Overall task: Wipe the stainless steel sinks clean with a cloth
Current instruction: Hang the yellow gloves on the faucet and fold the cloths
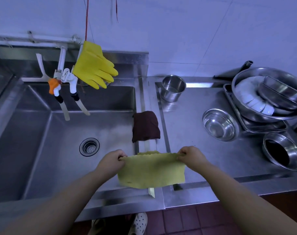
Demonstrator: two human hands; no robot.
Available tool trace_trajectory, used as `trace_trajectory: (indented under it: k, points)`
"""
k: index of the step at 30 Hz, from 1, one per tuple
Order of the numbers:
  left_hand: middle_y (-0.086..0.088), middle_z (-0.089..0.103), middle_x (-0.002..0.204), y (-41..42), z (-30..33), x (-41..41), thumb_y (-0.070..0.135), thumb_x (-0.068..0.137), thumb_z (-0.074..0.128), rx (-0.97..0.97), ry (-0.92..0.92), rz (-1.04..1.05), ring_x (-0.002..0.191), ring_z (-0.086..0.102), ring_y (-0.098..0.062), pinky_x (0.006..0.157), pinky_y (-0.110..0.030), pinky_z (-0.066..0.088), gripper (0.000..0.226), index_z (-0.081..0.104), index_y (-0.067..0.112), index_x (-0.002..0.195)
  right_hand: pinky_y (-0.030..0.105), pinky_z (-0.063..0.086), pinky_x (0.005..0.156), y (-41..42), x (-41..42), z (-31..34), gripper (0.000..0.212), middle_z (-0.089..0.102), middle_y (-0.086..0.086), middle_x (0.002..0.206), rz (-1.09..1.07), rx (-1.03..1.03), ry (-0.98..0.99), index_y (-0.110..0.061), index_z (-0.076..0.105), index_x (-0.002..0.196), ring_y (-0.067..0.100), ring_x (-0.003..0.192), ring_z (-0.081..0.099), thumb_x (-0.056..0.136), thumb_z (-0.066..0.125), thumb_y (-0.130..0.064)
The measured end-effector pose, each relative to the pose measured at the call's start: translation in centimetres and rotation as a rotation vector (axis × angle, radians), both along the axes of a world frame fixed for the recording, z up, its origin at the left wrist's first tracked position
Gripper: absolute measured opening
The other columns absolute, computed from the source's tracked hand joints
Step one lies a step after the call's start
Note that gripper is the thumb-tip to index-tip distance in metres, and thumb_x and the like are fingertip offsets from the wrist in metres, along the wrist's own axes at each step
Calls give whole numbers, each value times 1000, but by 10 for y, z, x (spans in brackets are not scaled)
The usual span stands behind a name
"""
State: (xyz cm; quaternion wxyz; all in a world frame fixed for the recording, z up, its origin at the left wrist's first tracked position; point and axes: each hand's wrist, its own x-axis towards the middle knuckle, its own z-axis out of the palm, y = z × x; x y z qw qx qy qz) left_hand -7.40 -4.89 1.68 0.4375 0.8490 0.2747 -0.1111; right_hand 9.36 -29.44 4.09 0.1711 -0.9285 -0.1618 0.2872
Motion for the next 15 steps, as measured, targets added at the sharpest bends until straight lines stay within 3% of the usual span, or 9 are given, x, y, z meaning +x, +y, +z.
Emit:
trace_trajectory:
  k: [5,8,11,13,15]
  points:
    - [7,53,71,2,-22,12,8,85,53,50,65,51,64,47,-10,51,-24,33,17,55,23,77,21,35,56,19,5,-25,15,58,1,87,20,-179,-52,-15,66,94,19,80,54,87,53,-16]
    - [6,54,74,2,-32,15,14,86,57,91,96,72,69,50,-15,53,-24,35,14,54,25,79,27,39,78,24,3,-35,27,61,2,110,145,-298,-219,-20,62,112,23,104,52,88,49,-14]
    - [8,56,82,1,-37,16,20,86,59,118,91,145,76,52,-13,58,-25,37,6,56,25,88,30,34,88,36,-4,-40,34,58,1,119,313,-117,-374,-17,59,120,24,112,46,88,52,-12]
    - [5,55,95,1,-40,14,20,85,63,142,56,201,87,54,-15,71,-25,38,19,58,18,103,29,33,91,49,-13,-40,30,59,1,116,405,46,-358,-17,61,118,23,110,46,89,54,-13]
    - [1,55,104,-1,-39,11,16,83,65,159,13,205,97,55,-18,78,-24,38,29,58,12,111,28,31,90,63,-19,-43,28,56,0,116,483,62,-348,-18,61,116,21,109,45,89,54,-17]
